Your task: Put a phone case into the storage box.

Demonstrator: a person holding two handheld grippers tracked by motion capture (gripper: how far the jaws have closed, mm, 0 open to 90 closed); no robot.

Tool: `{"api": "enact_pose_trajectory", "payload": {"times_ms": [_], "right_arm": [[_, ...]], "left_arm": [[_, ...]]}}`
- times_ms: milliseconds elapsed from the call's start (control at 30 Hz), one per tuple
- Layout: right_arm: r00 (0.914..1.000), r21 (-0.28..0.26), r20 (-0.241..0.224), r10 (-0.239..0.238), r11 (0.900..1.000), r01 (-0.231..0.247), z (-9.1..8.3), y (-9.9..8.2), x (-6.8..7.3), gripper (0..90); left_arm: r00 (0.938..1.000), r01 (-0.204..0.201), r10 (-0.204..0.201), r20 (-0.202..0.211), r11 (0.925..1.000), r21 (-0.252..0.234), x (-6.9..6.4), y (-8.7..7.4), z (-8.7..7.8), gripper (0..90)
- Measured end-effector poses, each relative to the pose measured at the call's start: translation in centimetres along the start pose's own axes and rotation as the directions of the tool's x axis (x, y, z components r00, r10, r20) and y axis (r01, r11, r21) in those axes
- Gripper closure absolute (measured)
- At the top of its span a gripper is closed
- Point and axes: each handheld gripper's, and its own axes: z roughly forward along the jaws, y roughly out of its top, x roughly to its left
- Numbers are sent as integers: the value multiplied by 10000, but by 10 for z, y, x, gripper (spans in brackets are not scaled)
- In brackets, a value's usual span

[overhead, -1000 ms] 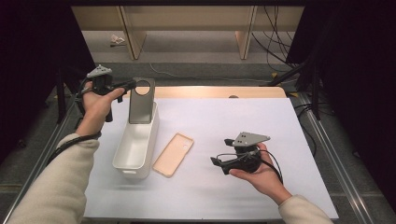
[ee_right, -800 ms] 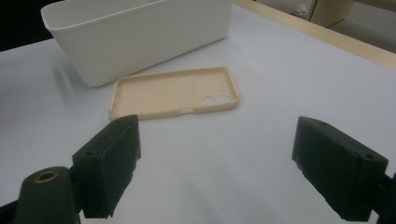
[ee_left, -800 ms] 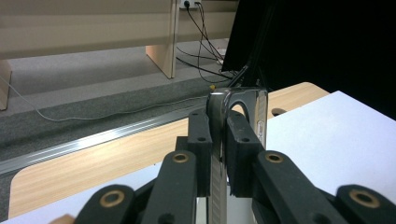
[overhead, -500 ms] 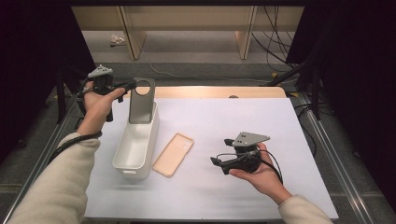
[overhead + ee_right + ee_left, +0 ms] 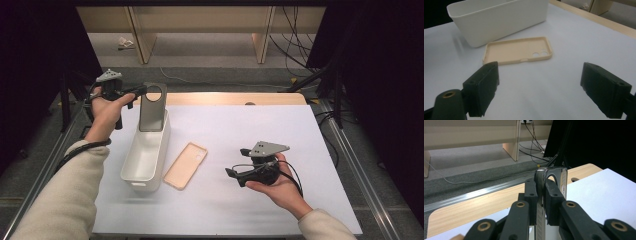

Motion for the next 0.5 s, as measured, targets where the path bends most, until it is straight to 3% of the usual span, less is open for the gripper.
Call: {"api": "enact_pose_trajectory", "payload": {"times_ms": [500], "right_arm": [[10000,-3,-14,-6,10000,6,0,0,0,163]], "left_arm": [[9998,101,-99,-143,9999,93,6,-3,5,817]]}}
